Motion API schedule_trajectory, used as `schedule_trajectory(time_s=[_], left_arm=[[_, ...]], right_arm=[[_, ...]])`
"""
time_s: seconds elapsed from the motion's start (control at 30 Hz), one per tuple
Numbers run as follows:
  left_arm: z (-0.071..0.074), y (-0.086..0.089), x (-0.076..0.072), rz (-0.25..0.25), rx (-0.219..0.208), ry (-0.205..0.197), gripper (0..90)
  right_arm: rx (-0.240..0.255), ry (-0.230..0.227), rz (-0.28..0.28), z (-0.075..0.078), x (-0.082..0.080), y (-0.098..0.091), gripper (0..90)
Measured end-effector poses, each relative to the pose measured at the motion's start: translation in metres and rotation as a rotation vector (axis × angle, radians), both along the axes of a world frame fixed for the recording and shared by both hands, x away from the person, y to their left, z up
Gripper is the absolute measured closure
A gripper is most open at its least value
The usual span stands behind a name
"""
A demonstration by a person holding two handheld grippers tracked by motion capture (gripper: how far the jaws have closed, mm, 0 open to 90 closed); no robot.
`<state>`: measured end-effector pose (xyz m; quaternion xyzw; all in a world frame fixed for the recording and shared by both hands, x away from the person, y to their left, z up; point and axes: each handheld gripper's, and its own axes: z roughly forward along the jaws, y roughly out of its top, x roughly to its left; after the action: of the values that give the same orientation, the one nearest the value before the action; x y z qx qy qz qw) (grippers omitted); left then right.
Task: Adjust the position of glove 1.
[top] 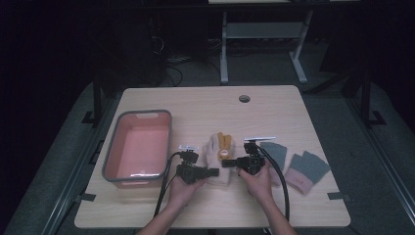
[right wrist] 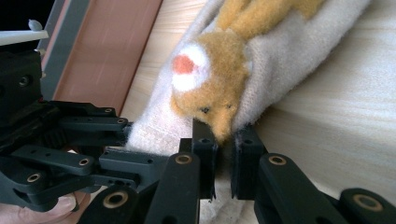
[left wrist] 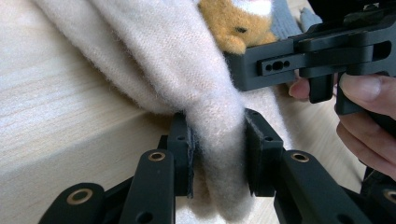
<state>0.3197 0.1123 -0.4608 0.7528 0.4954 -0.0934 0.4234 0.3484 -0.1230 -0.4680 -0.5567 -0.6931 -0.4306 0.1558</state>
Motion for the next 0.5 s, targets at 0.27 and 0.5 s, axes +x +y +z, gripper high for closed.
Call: schedule_trajectory(time_s=[0.27,0.5], left_arm=[[0.009,0.001,0.000,-0.009,-0.014,-0.016,67.6],[0.017,0.001,0.000,-0.013,-0.021,-0.028,67.6]], right_arm=[[0.025,-0.009,0.001,0.009,-0.001,-0.003,82.6],[0.032,-0.023,0.004,0.017,-0.002,-0.004,82.6]])
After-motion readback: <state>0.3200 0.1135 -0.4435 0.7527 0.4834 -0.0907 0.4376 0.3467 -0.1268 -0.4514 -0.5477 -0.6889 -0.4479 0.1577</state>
